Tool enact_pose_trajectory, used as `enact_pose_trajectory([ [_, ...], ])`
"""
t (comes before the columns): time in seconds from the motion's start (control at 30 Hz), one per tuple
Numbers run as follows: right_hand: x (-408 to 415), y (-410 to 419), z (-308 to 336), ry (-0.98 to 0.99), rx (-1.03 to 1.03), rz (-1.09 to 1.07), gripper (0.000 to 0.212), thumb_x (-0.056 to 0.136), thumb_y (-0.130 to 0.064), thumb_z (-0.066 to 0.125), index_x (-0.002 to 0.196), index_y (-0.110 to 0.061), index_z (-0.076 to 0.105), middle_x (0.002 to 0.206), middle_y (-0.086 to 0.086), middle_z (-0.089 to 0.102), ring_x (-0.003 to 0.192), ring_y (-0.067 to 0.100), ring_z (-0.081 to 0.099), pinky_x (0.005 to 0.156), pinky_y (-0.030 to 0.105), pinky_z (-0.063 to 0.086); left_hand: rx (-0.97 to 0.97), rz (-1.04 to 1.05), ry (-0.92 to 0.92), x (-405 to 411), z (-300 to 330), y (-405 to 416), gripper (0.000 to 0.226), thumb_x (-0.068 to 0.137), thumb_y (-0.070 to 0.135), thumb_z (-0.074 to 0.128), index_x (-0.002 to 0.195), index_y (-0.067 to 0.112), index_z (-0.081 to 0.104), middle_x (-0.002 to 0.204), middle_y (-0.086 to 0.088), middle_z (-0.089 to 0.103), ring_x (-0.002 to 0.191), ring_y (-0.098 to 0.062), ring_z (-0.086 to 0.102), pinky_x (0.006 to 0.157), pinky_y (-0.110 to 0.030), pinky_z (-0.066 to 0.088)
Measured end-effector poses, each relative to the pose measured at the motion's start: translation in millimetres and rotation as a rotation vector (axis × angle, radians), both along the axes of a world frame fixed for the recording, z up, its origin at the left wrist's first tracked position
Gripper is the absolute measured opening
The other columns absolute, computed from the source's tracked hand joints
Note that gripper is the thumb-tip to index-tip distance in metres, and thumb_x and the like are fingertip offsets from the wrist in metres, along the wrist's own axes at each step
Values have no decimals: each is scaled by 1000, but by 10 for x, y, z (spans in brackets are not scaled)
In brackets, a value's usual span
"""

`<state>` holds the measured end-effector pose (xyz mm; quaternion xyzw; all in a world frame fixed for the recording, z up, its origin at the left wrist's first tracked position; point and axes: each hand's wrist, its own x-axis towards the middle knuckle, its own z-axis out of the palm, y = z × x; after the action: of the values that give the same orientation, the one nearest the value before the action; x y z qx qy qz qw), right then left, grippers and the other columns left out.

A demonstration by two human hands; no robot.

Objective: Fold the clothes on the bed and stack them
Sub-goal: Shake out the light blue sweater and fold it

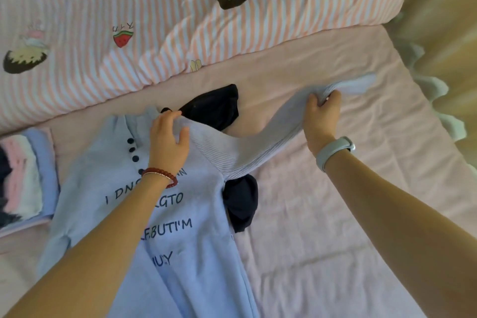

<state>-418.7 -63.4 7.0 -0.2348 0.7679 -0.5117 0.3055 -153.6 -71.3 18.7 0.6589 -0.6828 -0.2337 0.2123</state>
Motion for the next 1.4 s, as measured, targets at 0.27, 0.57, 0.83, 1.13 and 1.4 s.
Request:
enact_pose_trajectory([
  [0.27,1456,587,689,383,-379,703,12,92,-14,42,99,-5,43,78,9,56,72,29,51,61,32,40,443,598,917,1455,659,477,35,98,43,35,105,17,57,109,-1,60,108,-25,56,88,-40,45],
  [0.57,2591,2146,-320,859,56,1876,49,92,-21,48,139,-11,39,149,9,33,142,24,20,116,49,3,916,797,605,2704,156,1766,20,98,29,41,106,14,53,96,-6,57,96,-25,54,87,-37,40],
  [0.83,2478,2677,-445,456,378,530,33,85,0,55,119,1,53,117,20,52,111,38,47,94,44,37,665,963,308,2350,-540,2961,5,88,9,50,91,6,52,83,-25,63,69,-34,61,66,-35,53],
  [1.13,2246,3119,-548,198,860,199,45,83,-20,62,118,1,45,117,25,54,106,40,52,86,43,41,799,745,74,2247,-479,3373,40,85,39,60,99,2,55,105,-14,58,93,-30,55,77,-32,40],
  [1.4,1964,3280,-492,255,786,253,28,96,-13,37,108,4,55,111,26,56,90,36,52,72,31,34,742,869,119,2055,-567,3233,26,91,19,52,89,-7,57,94,-27,61,88,-39,57,70,-36,40],
])
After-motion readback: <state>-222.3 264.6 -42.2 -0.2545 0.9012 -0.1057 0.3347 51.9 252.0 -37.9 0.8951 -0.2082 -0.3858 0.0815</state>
